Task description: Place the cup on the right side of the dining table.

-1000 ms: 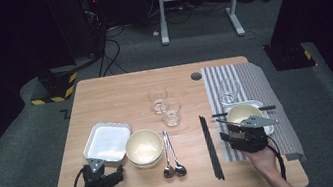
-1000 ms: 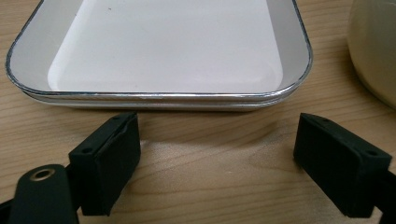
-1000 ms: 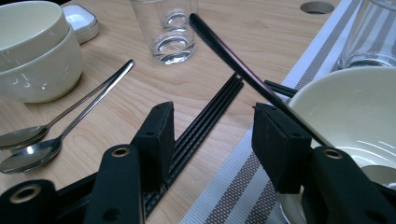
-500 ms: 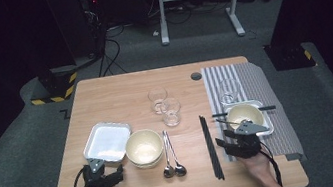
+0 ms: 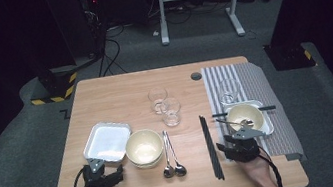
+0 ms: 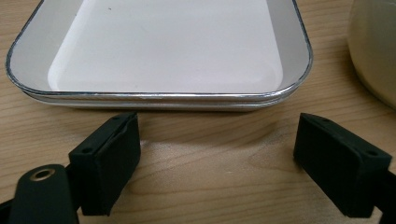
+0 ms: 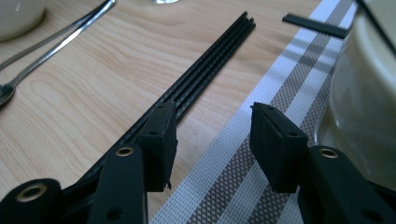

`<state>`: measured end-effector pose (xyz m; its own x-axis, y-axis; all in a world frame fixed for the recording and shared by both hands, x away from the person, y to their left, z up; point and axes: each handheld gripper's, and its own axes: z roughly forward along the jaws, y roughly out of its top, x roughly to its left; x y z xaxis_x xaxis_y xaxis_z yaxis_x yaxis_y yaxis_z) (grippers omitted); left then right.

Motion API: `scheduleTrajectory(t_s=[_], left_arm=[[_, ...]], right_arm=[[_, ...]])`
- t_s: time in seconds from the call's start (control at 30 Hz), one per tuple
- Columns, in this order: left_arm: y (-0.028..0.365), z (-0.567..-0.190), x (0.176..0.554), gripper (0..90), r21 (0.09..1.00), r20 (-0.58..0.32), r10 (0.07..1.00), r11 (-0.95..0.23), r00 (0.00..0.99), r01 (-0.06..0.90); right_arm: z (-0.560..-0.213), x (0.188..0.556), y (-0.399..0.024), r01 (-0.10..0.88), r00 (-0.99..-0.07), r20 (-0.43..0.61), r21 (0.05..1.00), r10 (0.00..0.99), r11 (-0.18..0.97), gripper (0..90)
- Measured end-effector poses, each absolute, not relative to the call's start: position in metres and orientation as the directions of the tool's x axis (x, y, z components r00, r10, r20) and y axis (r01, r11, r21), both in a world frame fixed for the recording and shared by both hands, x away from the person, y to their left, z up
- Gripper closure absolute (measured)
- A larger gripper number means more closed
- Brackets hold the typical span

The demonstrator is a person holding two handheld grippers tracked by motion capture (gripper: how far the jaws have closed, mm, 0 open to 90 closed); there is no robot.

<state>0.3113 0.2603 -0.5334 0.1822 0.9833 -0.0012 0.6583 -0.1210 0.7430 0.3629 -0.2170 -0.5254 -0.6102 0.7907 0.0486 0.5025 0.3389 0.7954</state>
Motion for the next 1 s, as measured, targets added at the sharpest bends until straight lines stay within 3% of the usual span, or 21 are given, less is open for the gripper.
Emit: scheduleTrajectory(t_s=[0.63,1.0], left_arm=[[0.2603,-0.5334,0.3113,15.0,0.743,-0.001,0.983,-0.121,0.181,0.658],[0.2601,-0.5333,0.3109,15.3,0.743,0.001,0.984,-0.121,0.179,0.658]], right_arm=[[-0.5275,0.3581,-0.2144,0.516,-0.599,-0.035,0.747,0.800,0.419,50.3],[-0.5277,0.3590,-0.2150,0.519,-0.605,-0.034,0.740,0.795,0.427,40.9]])
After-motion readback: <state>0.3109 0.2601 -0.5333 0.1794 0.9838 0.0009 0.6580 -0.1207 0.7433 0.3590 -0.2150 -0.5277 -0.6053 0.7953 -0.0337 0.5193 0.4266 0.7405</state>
